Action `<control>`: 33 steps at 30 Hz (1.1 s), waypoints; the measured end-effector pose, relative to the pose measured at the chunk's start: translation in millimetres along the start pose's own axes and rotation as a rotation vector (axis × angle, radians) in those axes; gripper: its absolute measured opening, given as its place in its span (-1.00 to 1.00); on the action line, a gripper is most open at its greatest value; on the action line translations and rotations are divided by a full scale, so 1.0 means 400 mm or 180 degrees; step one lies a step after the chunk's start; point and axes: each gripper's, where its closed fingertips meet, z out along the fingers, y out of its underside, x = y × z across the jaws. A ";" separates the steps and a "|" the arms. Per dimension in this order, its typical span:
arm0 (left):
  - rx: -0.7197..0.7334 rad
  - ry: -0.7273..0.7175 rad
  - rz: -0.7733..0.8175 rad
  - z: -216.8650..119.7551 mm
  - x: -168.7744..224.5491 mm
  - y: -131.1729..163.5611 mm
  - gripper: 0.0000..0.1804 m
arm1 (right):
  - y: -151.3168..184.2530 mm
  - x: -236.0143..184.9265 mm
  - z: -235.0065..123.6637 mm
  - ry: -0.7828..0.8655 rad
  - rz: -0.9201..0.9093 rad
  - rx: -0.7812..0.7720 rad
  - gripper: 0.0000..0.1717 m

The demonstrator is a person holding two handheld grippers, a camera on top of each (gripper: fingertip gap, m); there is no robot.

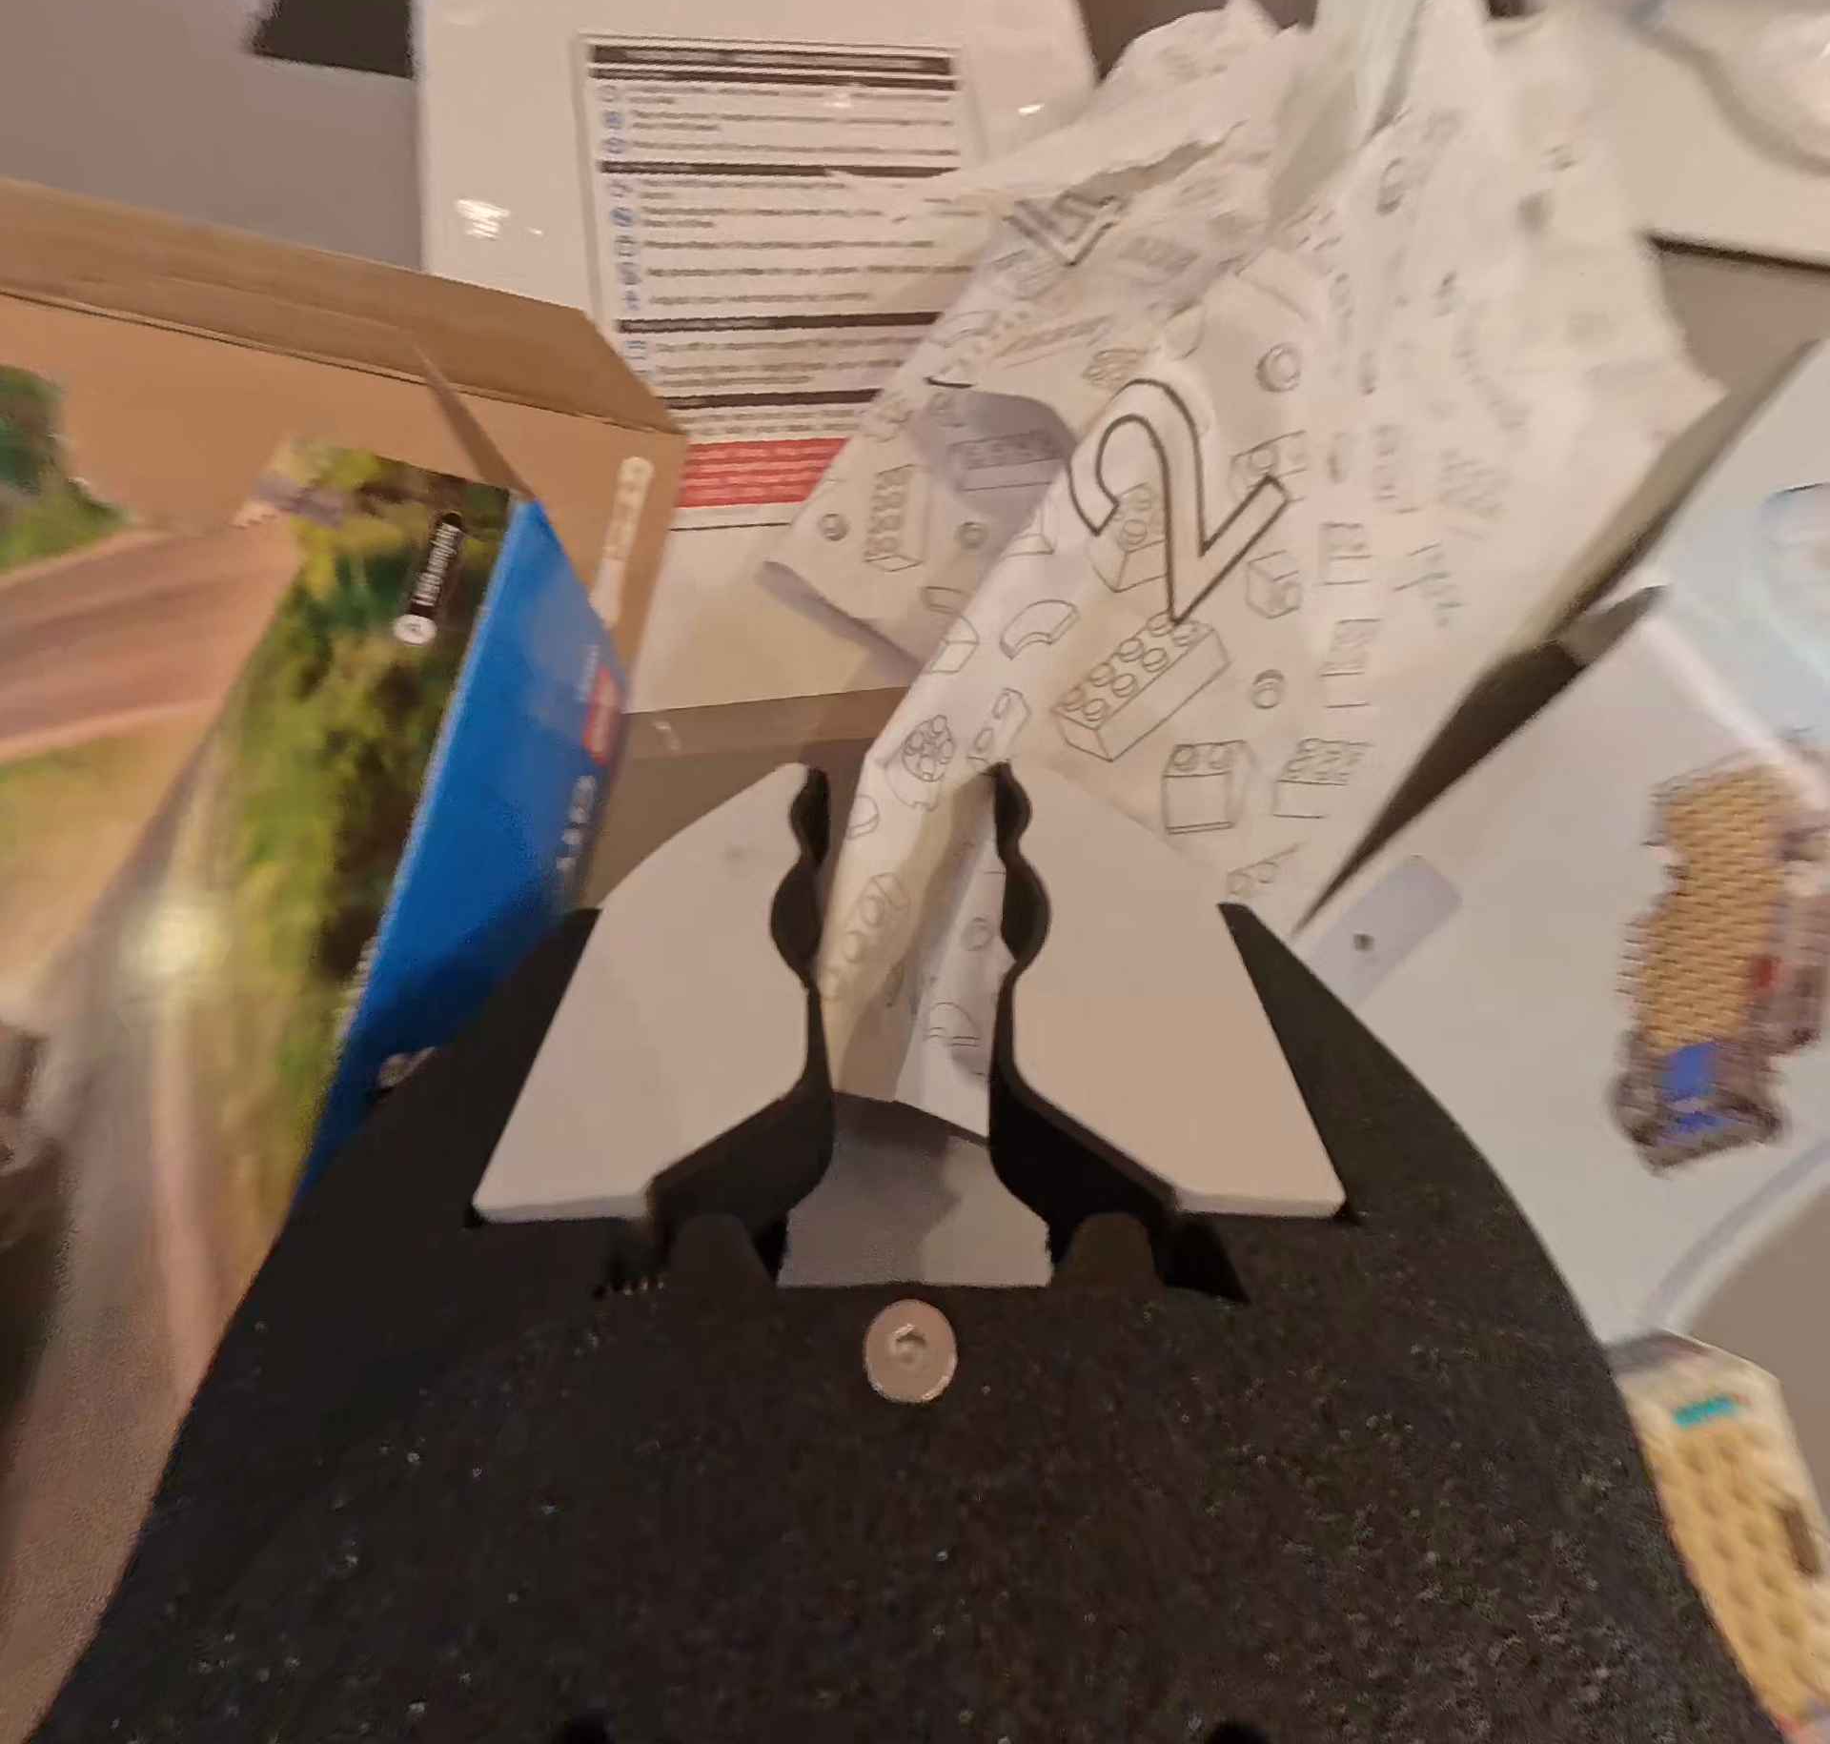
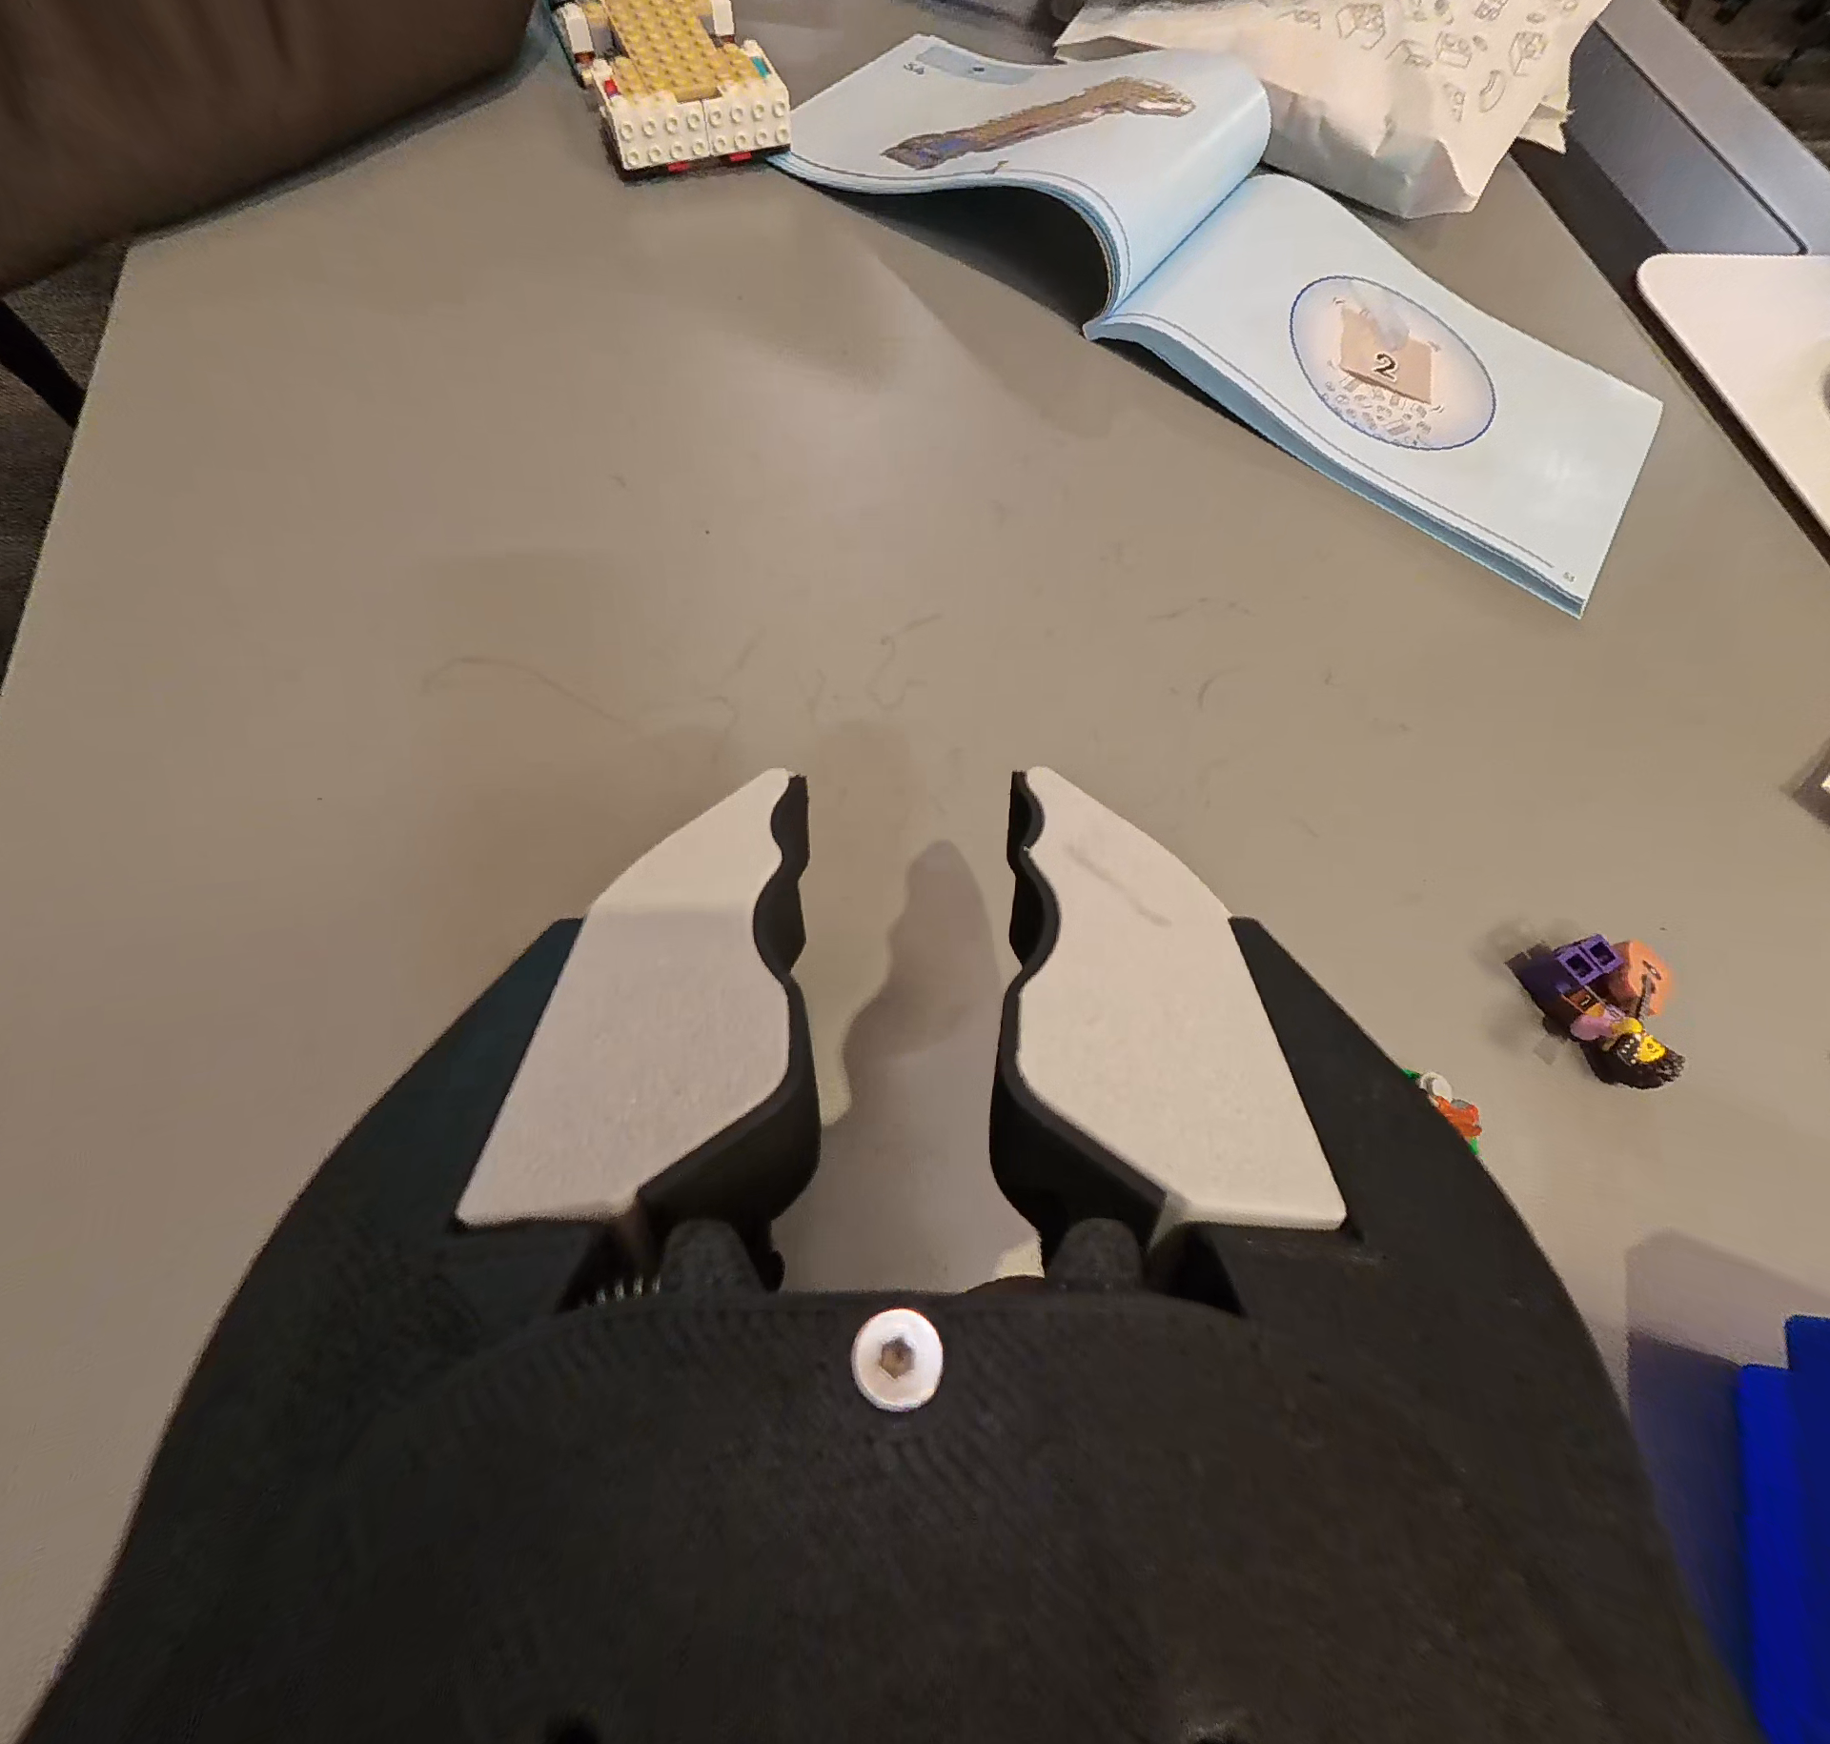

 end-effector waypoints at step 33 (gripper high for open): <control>0.2974 0.2573 0.1251 -0.319 0.513 -0.216 -0.21 | -0.017 0.001 0.010 -0.0119 0.0254 0.0200 -0.56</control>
